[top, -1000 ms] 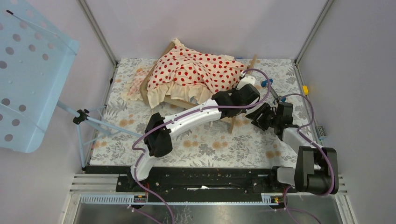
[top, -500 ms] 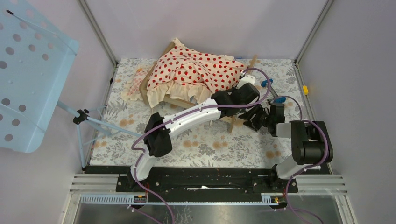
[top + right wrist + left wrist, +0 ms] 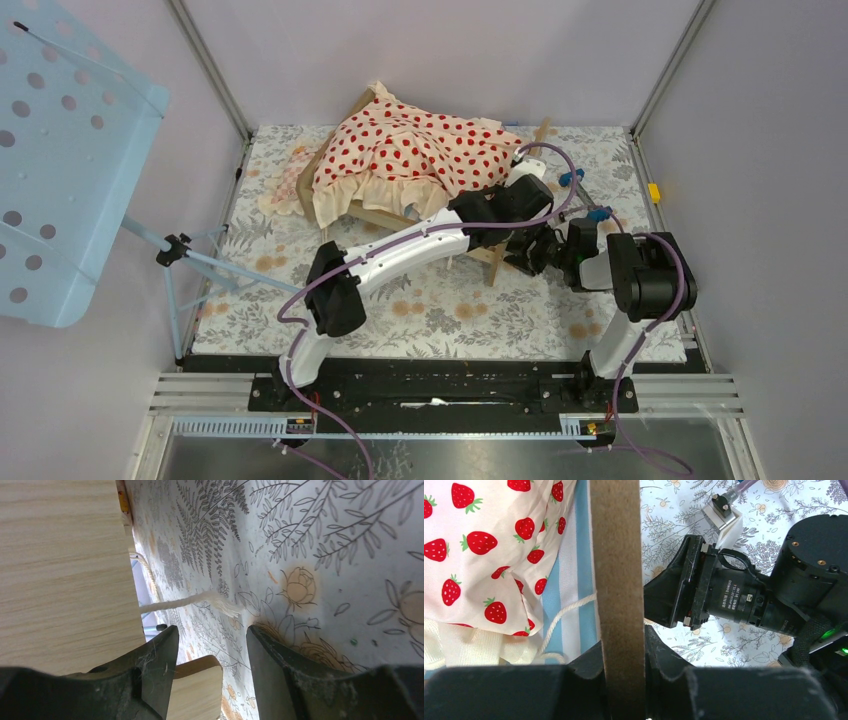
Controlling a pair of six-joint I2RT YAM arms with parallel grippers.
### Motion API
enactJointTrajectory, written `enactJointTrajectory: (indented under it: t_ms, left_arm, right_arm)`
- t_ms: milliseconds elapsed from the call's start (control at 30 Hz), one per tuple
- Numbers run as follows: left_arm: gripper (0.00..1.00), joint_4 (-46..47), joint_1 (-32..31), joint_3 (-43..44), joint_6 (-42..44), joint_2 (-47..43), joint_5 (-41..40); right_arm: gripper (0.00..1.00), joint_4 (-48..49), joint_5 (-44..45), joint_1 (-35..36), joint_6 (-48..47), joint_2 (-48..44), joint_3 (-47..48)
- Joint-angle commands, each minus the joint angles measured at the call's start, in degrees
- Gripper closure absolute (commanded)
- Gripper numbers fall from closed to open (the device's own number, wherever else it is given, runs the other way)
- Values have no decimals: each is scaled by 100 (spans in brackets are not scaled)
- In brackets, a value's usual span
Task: Set up the pet bed
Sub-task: Adjust the ropes on the bed frame.
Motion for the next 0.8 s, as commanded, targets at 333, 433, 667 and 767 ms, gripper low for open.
enactJointTrajectory:
  t_ms: [333,433,667,767]
  left_arm:
    - [100,883,0,708,560,-1020,-357]
    - [100,883,-1,681,545,-1019,-349]
    - [100,953,24,443,521,-1102,-365]
    - [100,1025,32,269,501,-1199,-371]
  right_arm:
    - [43,1231,-118,254,888,1051,195]
    - [52,1549,-150,254,1088,1185,201]
    - [86,1581,32,254,1126,1094,144]
    - [100,1593,150,254,1099,944,54]
